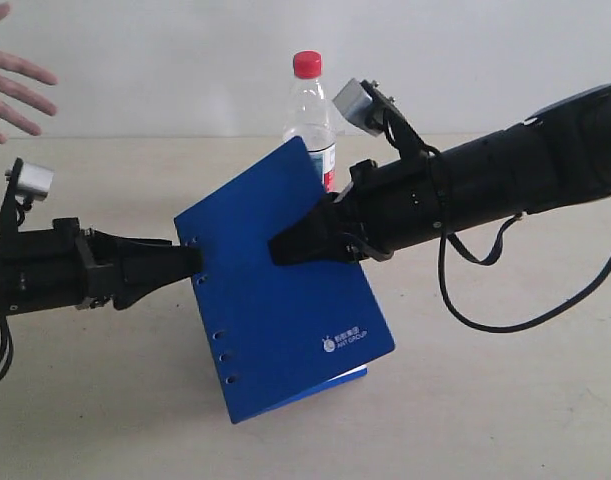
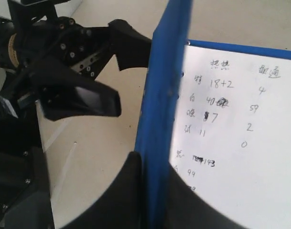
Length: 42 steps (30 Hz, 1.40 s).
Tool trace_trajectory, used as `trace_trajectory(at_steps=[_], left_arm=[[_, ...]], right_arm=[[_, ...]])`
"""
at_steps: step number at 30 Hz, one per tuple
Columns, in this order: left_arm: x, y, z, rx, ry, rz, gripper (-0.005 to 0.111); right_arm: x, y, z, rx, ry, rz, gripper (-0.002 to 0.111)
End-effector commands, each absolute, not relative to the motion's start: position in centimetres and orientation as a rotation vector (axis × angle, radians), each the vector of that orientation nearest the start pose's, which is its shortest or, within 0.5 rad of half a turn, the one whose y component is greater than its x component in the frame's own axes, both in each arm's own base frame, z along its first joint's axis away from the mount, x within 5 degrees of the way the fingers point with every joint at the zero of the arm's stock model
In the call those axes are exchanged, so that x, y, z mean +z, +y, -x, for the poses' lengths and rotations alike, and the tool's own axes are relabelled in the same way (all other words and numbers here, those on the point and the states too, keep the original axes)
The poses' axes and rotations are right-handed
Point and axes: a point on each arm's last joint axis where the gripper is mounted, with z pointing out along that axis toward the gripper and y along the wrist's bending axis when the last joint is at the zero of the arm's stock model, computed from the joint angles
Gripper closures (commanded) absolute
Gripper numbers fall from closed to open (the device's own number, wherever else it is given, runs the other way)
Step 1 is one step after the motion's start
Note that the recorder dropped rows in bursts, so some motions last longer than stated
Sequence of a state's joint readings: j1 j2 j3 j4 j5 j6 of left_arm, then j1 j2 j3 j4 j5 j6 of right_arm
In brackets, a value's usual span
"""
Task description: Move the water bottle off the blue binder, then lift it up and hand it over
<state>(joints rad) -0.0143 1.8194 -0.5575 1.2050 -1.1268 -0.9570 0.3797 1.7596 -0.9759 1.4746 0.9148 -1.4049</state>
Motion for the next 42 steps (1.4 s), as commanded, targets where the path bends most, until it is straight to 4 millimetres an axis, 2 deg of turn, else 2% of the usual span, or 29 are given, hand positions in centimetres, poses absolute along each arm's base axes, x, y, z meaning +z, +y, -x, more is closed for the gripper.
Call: trace_trajectory(at_steps=[1,5,9,16,21,23,26,28,29,30,32,33,34,35,36,38,42], left_arm=[[13.2,-9.2,-26.4,-1.146,1.945,-0.509,0.000],[12.0,-10.2,-26.8,-1.124,1.999,-0.504,-0.003],[12.5,-11.3,-26.6,-1.264,1.896,-0.516,-0.003],[12.1,-12.1,-26.5,-1.274,1.896,-0.549,-0.003],[12.0,-13.4,-26.2,-1.295,1.886,-0.588,0.000],[12.2,-13.6,-26.4,-1.294,1.877,-0.580,0.010],[12.3,-13.5,-27.0,-1.270,1.885,-0.503,0.043],[11.6,-13.0,-27.5,-1.199,1.982,-0.410,0.086],[11.4,-12.9,-27.6,-1.168,2.001,-0.406,0.103],[11.2,-12.8,-27.6,-1.128,1.998,-0.461,0.099],[11.3,-13.1,-27.3,-1.111,1.955,-0.581,0.102],[11.5,-13.3,-27.1,-1.121,1.918,-0.652,0.102],[11.7,-13.4,-27.1,-1.120,1.888,-0.702,0.102],[12.0,-13.5,-27.1,-1.124,1.868,-0.736,0.102],[12.3,-13.6,-27.2,-1.113,1.855,-0.775,0.102],[12.8,-13.5,-27.3,-1.028,1.860,-0.869,0.102],[14.2,-12.6,-27.0,-0.745,1.889,-1.086,0.102]], right_arm=[[21.6,19.2,-28.4,1.281,2.117,0.863,0.108],[21.6,19.2,-28.4,1.284,2.116,0.858,0.108],[21.6,19.2,-28.4,1.279,2.114,0.861,0.108],[21.5,19.2,-28.6,1.263,2.118,0.841,0.108],[21.5,19.2,-28.6,1.261,2.122,0.836,0.108],[21.5,19.2,-28.6,1.266,2.128,0.827,0.108],[21.5,19.2,-28.6,1.272,2.133,0.819,0.108],[21.6,19.2,-28.5,1.284,2.128,0.827,0.103],[21.6,19.2,-28.5,1.290,2.126,0.830,0.098],[21.6,19.2,-28.5,1.292,2.121,0.838,0.088],[21.7,19.2,-28.4,1.287,2.114,0.845,0.071],[21.8,19.2,-28.4,1.280,2.103,0.858,0.056],[22.0,19.2,-28.4,1.272,2.088,0.872,0.047],[22.2,19.2,-28.4,1.260,2.079,0.878,0.038],[22.7,19.1,-28.3,1.247,2.056,0.900,0.033],[24.0,19.0,-27.9,1.216,2.011,0.948,0.036],[27.6,18.3,-26.8,1.085,1.904,1.061,0.047]])
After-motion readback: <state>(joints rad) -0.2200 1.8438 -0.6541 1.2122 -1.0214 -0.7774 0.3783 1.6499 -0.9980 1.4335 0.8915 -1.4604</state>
